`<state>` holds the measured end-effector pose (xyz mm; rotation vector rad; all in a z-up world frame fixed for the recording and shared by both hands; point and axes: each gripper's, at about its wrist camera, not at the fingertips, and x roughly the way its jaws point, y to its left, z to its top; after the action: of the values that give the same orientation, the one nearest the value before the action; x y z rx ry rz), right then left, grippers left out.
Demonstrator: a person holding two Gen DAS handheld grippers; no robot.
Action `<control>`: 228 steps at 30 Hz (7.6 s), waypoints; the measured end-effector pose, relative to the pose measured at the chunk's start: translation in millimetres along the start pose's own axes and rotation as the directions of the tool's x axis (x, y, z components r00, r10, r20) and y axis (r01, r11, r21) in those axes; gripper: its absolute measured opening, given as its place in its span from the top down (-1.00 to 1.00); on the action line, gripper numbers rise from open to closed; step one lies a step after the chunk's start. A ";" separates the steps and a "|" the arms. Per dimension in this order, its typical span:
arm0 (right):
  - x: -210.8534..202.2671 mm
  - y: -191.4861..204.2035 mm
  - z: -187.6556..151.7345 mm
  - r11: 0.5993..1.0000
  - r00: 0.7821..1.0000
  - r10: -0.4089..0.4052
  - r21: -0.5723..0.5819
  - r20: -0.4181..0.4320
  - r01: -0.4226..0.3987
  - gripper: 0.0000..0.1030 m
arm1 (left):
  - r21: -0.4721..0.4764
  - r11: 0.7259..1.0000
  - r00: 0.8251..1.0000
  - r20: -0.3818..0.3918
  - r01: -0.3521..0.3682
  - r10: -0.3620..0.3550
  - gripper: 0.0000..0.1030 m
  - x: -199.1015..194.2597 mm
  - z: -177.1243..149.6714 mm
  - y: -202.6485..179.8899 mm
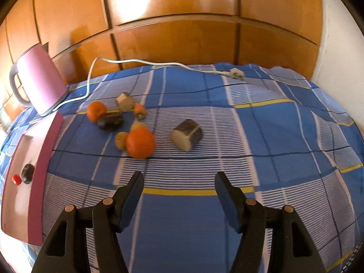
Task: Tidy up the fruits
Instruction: 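Move the left tool toward the large orange beside the carrot, then close the left tool on the orange and lift it, then carry the orange into the tray and open the left tool, then withdraw the left tool from the tray, then move the right tool toward the cut beige cylindrical piece, then close the right tool on the beige piece and lift it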
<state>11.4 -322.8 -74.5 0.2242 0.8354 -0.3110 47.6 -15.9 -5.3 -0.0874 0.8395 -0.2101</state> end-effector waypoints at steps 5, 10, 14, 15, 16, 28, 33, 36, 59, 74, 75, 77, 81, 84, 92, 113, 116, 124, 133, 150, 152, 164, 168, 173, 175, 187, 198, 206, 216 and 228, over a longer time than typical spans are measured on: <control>-2.3 -12.3 1.4 1.000 1.000 -0.020 0.024 0.009 0.020 -0.27 | 0.051 0.998 0.999 -0.016 0.041 -0.041 -0.87 14.8 12.3 -25.6; -4.2 -20.9 1.5 0.999 1.000 -0.029 0.033 0.012 0.029 -0.27 | 0.095 0.992 0.996 -0.044 0.081 -0.077 -0.75 34.7 25.5 -49.4; -4.9 -28.7 2.0 0.998 0.999 -0.041 0.044 0.013 0.040 -0.27 | 0.112 0.989 0.994 -0.068 0.098 -0.091 -0.69 50.0 32.7 -62.2; -4.9 -30.5 2.0 0.998 0.999 -0.043 0.047 0.013 0.042 -0.27 | 0.113 0.988 0.992 -0.076 0.107 -0.098 -0.64 55.3 35.1 -66.1; -4.8 -32.6 2.0 0.998 0.999 -0.045 0.051 0.013 0.044 -0.27 | 0.114 0.987 0.992 -0.080 0.110 -0.101 -0.62 58.9 36.7 -69.0; -0.6 -61.9 -0.2 0.989 0.994 -0.108 0.103 0.006 0.106 -0.27 | 0.125 0.985 0.987 -0.124 0.122 -0.106 -0.33 109.4 59.7 -102.6; 0.9 -69.9 -0.8 0.987 0.993 -0.117 0.115 0.003 0.116 -0.27 | 0.122 0.983 0.982 -0.150 0.137 -0.118 -0.30 130.2 68.3 -111.1; 1.8 -73.6 -0.7 0.986 0.993 -0.118 0.122 -0.001 0.117 -0.27 | 0.118 0.983 0.978 -0.172 0.144 -0.122 -0.22 145.6 74.5 -115.4; -0.4 -113.0 -7.4 0.941 0.970 -0.242 0.245 -0.001 0.234 -0.27 | 0.014 0.988 0.965 -0.219 0.153 -0.146 0.29 218.9 90.8 -120.5; 11.2 -123.1 -17.6 0.917 0.960 -0.275 0.289 -0.045 0.276 -0.27 | -0.031 0.989 0.985 -0.088 0.147 -0.149 0.30 126.8 87.5 -76.9; 11.4 -123.1 -17.7 0.917 0.960 -0.276 0.288 -0.045 0.277 -0.27 | -0.048 0.989 0.986 -0.079 0.141 -0.144 0.30 119.3 87.7 -67.4; 11.4 -123.0 -17.7 0.917 0.960 -0.275 0.287 -0.044 0.276 -0.27 | -0.071 0.990 0.990 -0.065 0.123 -0.128 0.30 110.0 89.1 -51.6; 10.6 -121.2 -18.2 0.920 0.962 -0.270 0.282 -0.042 0.271 -0.27 | -0.117 0.992 0.997 -0.046 0.048 -0.054 0.30 98.8 92.3 -11.6; 10.0 -120.5 -18.8 0.922 0.962 -0.269 0.279 -0.041 0.270 -0.27 | -0.157 0.987 0.999 -0.052 -0.021 0.013 0.30 99.8 91.0 17.8; 7.0 -120.4 -22.1 0.918 0.960 -0.279 0.282 -0.038 0.278 -0.27 | -0.213 0.964 0.986 -0.083 -0.161 0.147 0.29 106.1 75.9 68.4; 9.4 -116.2 -27.4 0.914 0.943 -0.332 0.238 -0.023 0.328 -0.36 | -0.202 0.968 0.987 0.041 -0.147 0.158 -0.23 33.4 31.7 69.7; 10.0 -116.2 -27.6 0.914 0.943 -0.333 0.237 -0.020 0.328 -0.37 | -0.203 0.969 0.988 0.043 -0.139 0.151 -0.25 23.2 22.6 70.0; 9.7 -116.0 -28.1 0.916 0.944 -0.329 0.237 -0.016 0.323 -0.41 | -0.210 0.967 0.988 0.026 -0.143 0.152 -0.32 9.8 -1.9 73.9; 9.9 -115.3 -28.2 0.917 0.945 -0.328 0.235 -0.015 0.322 -0.44 | -0.215 0.963 0.985 0.017 -0.164 0.171 -0.46 -2.6 -23.7 78.7; 11.3 -114.1 -27.3 0.920 0.945 -0.325 0.222 -0.023 0.322 -0.49 | -0.255 0.946 0.978 0.002 -0.199 0.206 -0.72 -14.3 -61.9 94.5; 11.8 -113.9 -26.5 0.921 0.945 -0.327 0.217 -0.029 0.325 -0.48 | -0.257 0.945 0.978 0.003 -0.201 0.209 -0.72 -14.6 -62.3 95.2; 10.7 -88.1 -4.5 0.970 0.982 -0.183 0.153 -0.045 0.188 -0.48 | -0.250 0.950 0.982 -0.010 -0.186 0.190 -0.72 -10.9 -63.2 95.1; 7.3 -63.9 6.5 0.988 0.993 -0.112 0.107 -0.024 0.114 -0.45 | -0.256 0.949 0.982 -0.010 -0.185 0.189 -0.72 -11.2 -63.1 96.5; 4.1 -32.1 20.4 0.999 0.999 -0.041 0.036 0.002 0.041 -0.44 | -0.258 0.949 0.982 0.000 -0.182 0.188 -0.72 -13.9 -62.5 96.9; 5.1 -27.8 25.6 0.999 0.999 -0.033 0.029 0.007 0.033 -0.44 | -0.265 0.947 0.982 0.001 -0.180 0.187 -0.72 -15.0 -61.7 98.3; 26.7 6.7 69.3 0.997 0.999 0.046 -0.055 -0.019 -0.047 -0.44 | -0.287 0.938 0.980 -0.011 -0.193 0.199 -0.72 -15.2 -61.7 106.6; 62.8 66.9 103.2 0.976 0.992 0.116 -0.179 -0.057 -0.125 -0.17 | -0.298 0.932 0.978 -0.025 -0.204 0.206 -0.72 -15.8 -64.5 114.2; 106.4 99.5 124.1 0.962 0.987 0.096 -0.242 -0.128 -0.125 -0.17 | -0.328 0.918 0.974 -0.042 -0.222 0.220 -0.72 -15.1 -67.6 124.2; 144.9 113.6 126.5 0.946 0.973 0.045 -0.304 -0.226 -0.114 0.08 | -0.349 0.906 0.971 -0.065 -0.239 0.231 -0.72 -12.3 -71.3 130.2; 142.6 114.2 125.5 0.942 0.980 0.059 -0.314 -0.191 -0.118 0.27 | -0.359 0.902 0.970 -0.072 -0.241 0.231 -0.72 -13.0 -73.0 131.1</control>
<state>228.5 -281.8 -92.1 -0.0191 1.0379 -0.0652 4.4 115.3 -65.3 -0.3313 0.9018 0.1780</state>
